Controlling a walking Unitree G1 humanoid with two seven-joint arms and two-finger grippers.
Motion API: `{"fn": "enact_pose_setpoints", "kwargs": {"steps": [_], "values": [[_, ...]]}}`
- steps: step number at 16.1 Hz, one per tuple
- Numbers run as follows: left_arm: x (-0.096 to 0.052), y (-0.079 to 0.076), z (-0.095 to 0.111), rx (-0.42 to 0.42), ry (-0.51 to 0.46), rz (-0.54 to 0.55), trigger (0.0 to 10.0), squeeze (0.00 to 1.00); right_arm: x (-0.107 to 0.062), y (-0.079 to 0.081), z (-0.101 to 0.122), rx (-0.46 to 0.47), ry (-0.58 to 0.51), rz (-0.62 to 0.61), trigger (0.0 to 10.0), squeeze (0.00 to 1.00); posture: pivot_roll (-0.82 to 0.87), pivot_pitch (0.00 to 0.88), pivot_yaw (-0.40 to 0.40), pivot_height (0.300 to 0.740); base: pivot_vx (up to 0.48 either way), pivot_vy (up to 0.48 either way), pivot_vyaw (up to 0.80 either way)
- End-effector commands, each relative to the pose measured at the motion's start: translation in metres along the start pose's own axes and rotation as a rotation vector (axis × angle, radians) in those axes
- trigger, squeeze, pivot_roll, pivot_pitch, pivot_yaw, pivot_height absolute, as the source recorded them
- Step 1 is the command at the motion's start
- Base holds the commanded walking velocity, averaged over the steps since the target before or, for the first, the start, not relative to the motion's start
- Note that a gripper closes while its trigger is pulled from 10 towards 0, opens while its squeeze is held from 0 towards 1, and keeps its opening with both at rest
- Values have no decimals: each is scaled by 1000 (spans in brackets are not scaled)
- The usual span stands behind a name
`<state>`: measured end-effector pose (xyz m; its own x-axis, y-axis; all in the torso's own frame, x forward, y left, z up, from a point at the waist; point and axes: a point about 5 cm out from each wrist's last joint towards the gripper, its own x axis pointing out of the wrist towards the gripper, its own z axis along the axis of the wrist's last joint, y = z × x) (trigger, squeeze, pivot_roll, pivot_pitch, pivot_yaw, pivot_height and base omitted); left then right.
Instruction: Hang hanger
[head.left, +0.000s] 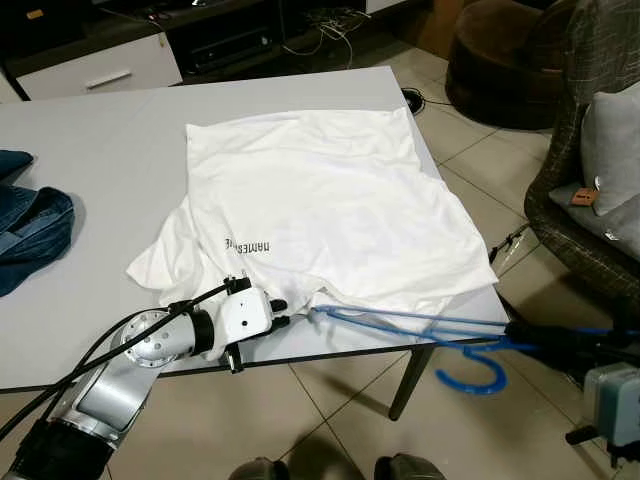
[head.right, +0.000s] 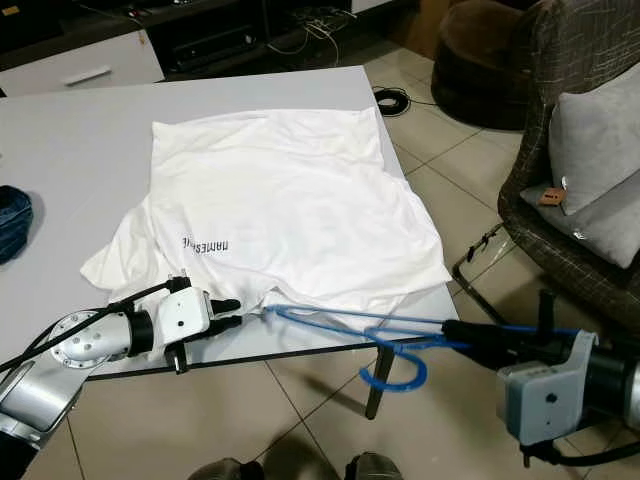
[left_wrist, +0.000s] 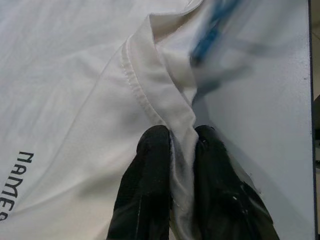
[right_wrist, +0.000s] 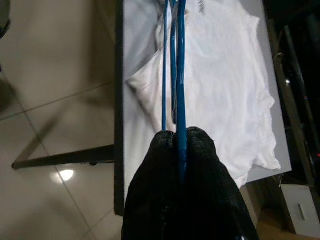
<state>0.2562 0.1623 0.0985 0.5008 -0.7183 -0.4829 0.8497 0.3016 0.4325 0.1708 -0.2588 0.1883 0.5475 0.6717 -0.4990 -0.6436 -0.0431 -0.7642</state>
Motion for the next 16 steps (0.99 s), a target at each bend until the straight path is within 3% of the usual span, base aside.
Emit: {"fn": "enact_pose_setpoints", "kwargs": {"steps": [1, 5, 8, 12, 13, 14, 16], "values": [[-1, 0, -3, 4, 17, -10, 10000, 0, 2, 0, 1, -21, -5, -2, 10000, 0, -190, 102, 91, 740, 0, 0, 0], [-3, -1, -3, 7, 17, -7, 10000, 0, 7, -6, -5, -57, 26, -38, 10000, 0, -184, 103, 87, 740, 0, 0, 0], [-7, -2, -7, 10, 31, -10, 10000, 0, 0, -10, -5, -32, 23, -48, 10000, 0, -182, 100, 83, 740, 0, 0, 0], [-8, -2, -10, 29, 50, -19, 10000, 0, 0, 9, 6, 55, -22, 68, 10000, 0, -187, 101, 88, 740, 0, 0, 0], [-6, 0, -8, 35, 44, -20, 10000, 0, 4, 24, 17, 87, -76, 110, 10000, 0, -196, 103, 90, 740, 0, 0, 0], [-5, 1, -7, 37, 42, -21, 10000, 0, 6, 30, 22, 99, -100, 117, 10000, 0, -196, 103, 90, 740, 0, 0, 0], [-3, 0, -6, 41, 34, -29, 10000, 0, 7, 30, 30, 130, -135, 90, 10000, 0, -207, 107, 94, 740, 0, 0, 0]]}}
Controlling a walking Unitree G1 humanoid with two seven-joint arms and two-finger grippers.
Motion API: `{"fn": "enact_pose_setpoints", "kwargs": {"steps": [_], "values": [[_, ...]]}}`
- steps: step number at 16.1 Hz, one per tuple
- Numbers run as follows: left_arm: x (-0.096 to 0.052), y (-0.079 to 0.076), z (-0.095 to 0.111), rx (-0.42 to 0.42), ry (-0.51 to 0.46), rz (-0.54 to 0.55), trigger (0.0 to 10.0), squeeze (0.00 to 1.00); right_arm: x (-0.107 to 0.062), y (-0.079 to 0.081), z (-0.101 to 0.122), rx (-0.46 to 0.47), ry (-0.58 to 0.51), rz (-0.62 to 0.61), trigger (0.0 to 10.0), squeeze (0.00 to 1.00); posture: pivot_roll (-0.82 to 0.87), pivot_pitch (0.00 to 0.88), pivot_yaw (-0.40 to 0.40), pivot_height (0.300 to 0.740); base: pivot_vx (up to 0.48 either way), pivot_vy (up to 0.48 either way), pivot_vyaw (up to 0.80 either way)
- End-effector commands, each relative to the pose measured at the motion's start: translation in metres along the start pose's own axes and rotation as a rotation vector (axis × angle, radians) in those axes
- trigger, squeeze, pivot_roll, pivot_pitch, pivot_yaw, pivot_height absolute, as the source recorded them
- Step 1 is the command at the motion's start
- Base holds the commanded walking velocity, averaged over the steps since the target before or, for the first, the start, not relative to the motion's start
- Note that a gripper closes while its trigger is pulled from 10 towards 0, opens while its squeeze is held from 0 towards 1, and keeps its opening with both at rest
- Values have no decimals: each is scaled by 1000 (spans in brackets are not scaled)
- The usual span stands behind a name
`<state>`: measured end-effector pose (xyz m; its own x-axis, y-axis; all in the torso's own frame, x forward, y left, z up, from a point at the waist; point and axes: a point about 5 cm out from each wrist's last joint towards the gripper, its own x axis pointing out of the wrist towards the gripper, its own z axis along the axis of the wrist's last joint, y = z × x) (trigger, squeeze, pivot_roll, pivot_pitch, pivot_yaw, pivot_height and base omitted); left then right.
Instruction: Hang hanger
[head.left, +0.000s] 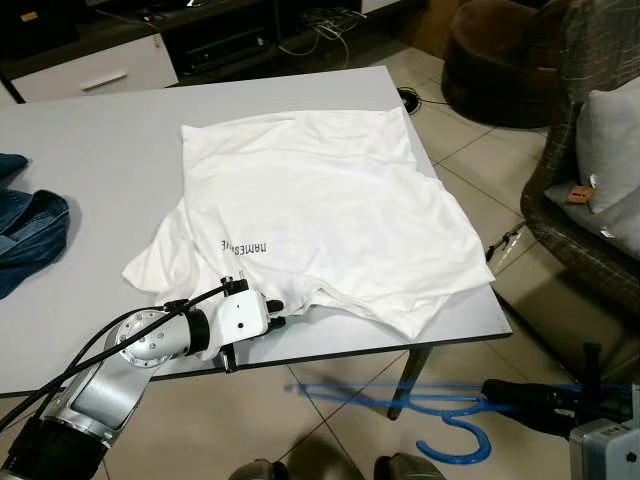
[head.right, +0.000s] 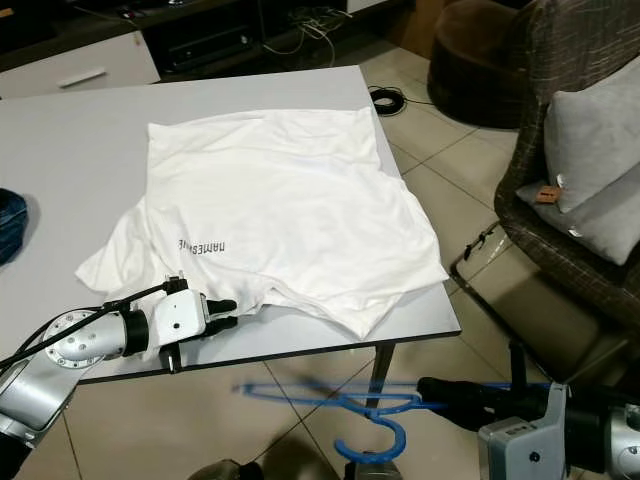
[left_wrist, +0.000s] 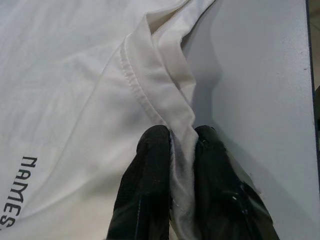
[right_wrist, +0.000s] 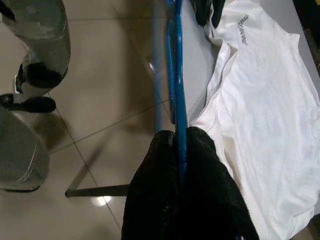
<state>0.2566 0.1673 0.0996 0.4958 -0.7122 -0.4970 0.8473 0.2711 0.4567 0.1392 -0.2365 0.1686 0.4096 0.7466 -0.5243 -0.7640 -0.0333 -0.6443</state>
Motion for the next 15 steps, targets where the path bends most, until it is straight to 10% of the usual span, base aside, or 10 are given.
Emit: {"fn": "enact_pose_setpoints", "kwargs": {"steps": [1, 7, 15], "values": [[1, -3, -3, 4, 20, -22, 10000, 0, -1, -7, 6, 0, -26, -34, 10000, 0, -207, 107, 94, 740, 0, 0, 0], [4, -4, -4, 7, 20, -24, 10000, 0, -16, -53, 1, -90, 20, -233, 10000, 0, -203, 96, 87, 740, 0, 0, 0], [4, -4, -5, 6, 18, -17, 10000, 0, -18, -38, -24, -110, 127, -170, 10000, 0, -199, 91, 82, 740, 0, 0, 0]]}}
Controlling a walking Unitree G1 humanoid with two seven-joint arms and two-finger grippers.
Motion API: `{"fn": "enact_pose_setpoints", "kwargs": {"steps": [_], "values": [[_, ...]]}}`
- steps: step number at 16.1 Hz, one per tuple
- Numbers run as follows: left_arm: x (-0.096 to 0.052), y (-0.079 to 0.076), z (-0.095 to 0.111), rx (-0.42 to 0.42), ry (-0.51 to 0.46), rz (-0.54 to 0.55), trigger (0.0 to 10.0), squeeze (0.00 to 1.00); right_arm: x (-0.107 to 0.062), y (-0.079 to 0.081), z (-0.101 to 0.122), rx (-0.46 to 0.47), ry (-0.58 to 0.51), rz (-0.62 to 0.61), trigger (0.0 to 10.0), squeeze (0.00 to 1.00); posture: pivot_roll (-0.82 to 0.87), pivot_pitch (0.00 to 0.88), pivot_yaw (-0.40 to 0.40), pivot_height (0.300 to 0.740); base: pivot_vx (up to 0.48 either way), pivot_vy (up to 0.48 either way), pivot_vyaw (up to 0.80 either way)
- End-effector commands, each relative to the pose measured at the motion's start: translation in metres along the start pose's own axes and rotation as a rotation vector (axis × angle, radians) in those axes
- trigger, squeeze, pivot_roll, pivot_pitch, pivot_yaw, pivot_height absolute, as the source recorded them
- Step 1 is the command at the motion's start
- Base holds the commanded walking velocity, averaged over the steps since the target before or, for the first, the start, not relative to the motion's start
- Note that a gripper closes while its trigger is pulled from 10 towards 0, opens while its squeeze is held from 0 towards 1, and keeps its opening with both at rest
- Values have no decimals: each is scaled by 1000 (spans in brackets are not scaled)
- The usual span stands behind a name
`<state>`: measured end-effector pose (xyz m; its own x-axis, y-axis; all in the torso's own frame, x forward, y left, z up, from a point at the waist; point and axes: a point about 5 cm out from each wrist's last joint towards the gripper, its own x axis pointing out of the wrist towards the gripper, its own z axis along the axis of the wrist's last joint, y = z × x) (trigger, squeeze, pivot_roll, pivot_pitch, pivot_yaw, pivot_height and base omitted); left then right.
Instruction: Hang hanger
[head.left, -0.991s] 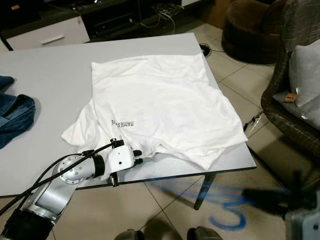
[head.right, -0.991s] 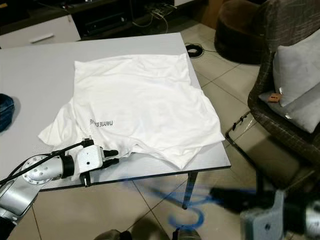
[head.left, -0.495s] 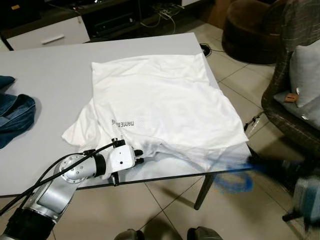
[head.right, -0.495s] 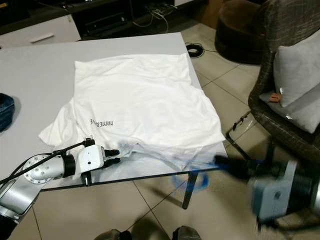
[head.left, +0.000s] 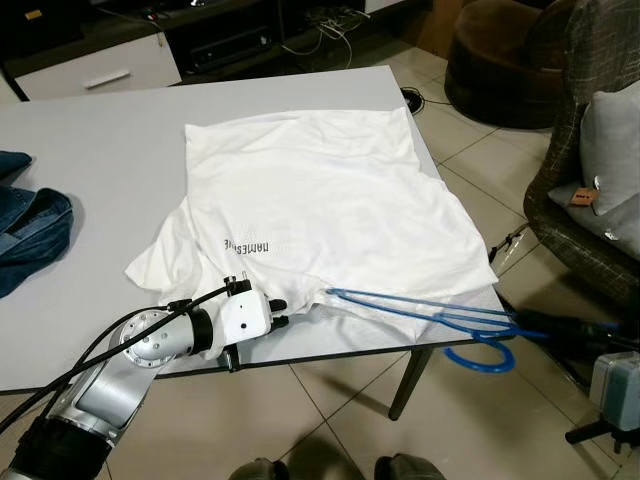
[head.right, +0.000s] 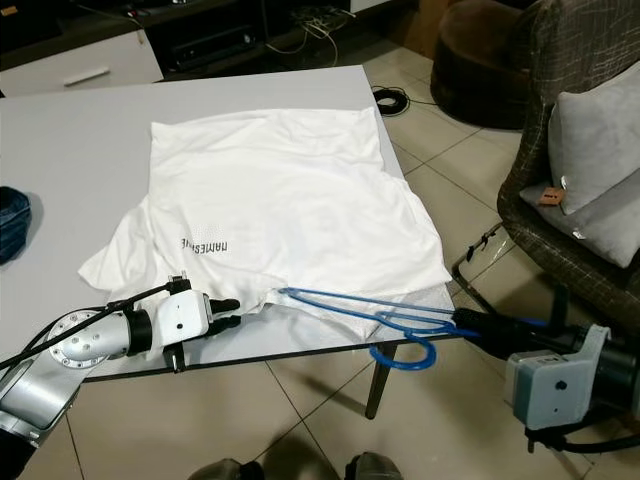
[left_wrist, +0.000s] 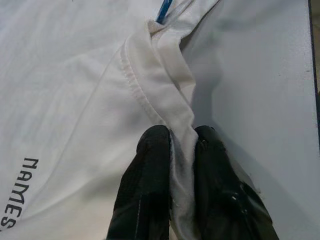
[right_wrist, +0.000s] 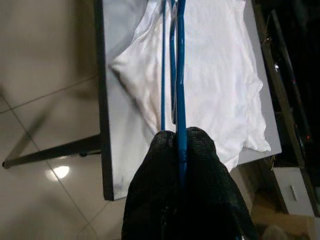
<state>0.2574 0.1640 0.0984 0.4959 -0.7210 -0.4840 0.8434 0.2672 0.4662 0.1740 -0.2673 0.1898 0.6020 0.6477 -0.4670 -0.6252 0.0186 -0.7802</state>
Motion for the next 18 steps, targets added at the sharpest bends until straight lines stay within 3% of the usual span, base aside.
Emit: {"fn": "enact_pose_setpoints", "kwargs": {"steps": [1, 6, 9, 18], "values": [[0, -3, -6, -3, 32, -21, 10000, 0, 4, 2, 2, -7, -15, 2, 10000, 0, -197, 91, 83, 740, 0, 0, 0], [-1, -2, -6, -1, 35, -17, 10000, 0, 11, 5, 0, -16, -29, -23, 10000, 0, -188, 87, 87, 740, 0, 0, 0], [-2, -1, -8, -1, 40, -16, 10000, 0, 3, -1, 0, -5, -26, -38, 10000, 0, -192, 87, 90, 740, 0, 0, 0], [-2, -1, -7, 10, 41, -32, 10000, 0, 0, 9, 8, 46, -45, -22, 10000, 0, -196, 91, 99, 740, 0, 0, 0]]}}
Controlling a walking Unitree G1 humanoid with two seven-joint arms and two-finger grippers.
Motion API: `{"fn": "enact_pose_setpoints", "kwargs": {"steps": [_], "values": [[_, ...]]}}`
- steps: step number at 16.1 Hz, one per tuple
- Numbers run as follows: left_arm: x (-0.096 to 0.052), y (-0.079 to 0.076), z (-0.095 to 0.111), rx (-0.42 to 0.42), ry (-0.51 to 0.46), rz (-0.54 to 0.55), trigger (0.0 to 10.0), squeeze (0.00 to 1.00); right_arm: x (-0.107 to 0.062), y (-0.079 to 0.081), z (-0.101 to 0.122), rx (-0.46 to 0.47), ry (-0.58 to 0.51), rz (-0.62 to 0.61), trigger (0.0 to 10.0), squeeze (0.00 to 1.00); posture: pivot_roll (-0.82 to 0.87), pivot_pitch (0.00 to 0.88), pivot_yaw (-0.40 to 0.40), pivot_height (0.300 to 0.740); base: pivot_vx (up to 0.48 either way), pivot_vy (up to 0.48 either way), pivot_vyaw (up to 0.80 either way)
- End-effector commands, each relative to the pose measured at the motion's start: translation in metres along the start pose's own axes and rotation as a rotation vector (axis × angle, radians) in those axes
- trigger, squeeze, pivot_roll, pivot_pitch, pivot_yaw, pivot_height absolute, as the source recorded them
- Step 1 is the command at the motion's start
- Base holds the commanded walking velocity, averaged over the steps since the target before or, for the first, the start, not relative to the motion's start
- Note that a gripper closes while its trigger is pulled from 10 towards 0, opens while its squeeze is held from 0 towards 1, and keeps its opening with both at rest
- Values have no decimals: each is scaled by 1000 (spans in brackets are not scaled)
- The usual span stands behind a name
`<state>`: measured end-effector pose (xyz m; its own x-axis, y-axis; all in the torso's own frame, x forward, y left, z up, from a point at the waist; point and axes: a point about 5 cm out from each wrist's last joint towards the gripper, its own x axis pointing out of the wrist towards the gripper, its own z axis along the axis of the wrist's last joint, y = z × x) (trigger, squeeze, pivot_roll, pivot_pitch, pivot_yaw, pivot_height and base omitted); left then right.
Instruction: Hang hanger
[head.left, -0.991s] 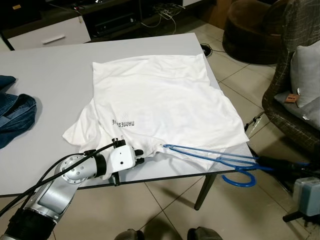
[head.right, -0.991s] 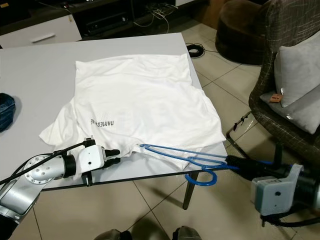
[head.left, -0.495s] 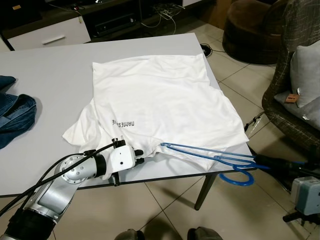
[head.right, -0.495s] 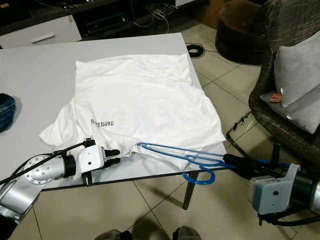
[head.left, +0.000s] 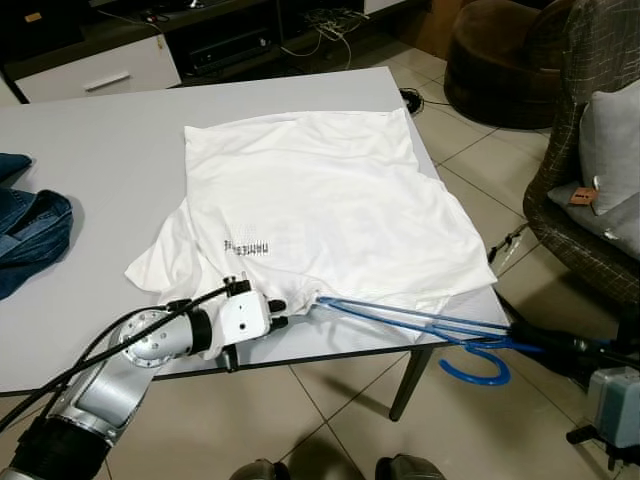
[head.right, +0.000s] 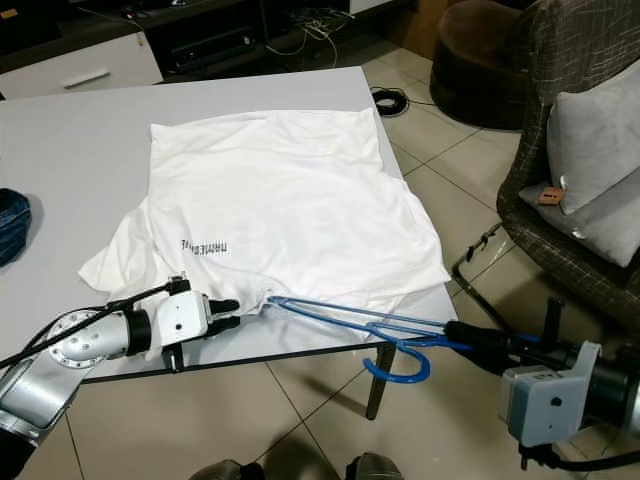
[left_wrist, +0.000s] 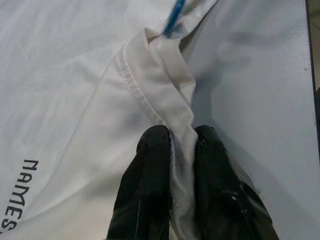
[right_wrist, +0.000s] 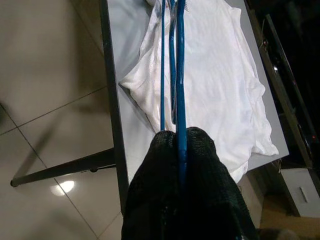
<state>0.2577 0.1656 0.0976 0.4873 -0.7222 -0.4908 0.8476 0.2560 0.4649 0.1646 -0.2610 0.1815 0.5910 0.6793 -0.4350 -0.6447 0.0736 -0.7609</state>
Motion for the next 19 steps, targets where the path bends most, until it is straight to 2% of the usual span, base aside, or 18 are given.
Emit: {"fn": "enact_pose_setpoints", "kwargs": {"steps": [1, 7, 12, 16, 19], "values": [[-1, -1, -5, 5, 37, -22, 10000, 0, 1, -2, 2, -10, -5, -8, 10000, 0, -194, 89, 100, 740, 0, 0, 0], [-2, 1, -4, 10, 37, -14, 10000, 0, 11, 6, -5, -40, 16, 8, 10000, 0, -189, 89, 102, 740, 0, 0, 0], [-4, 1, -6, 8, 41, -7, 10000, 0, 13, 1, -10, -61, 45, -18, 10000, 0, -177, 80, 100, 740, 0, 0, 0], [-3, 3, -4, 14, 38, -7, 10000, 0, 21, 2, 0, -73, -7, -36, 10000, 0, -178, 83, 104, 740, 0, 0, 0], [-3, 3, -4, 21, 39, -9, 10000, 0, 30, -1, 3, -125, -17, -57, 10000, 0, -175, 82, 103, 740, 0, 0, 0]]}}
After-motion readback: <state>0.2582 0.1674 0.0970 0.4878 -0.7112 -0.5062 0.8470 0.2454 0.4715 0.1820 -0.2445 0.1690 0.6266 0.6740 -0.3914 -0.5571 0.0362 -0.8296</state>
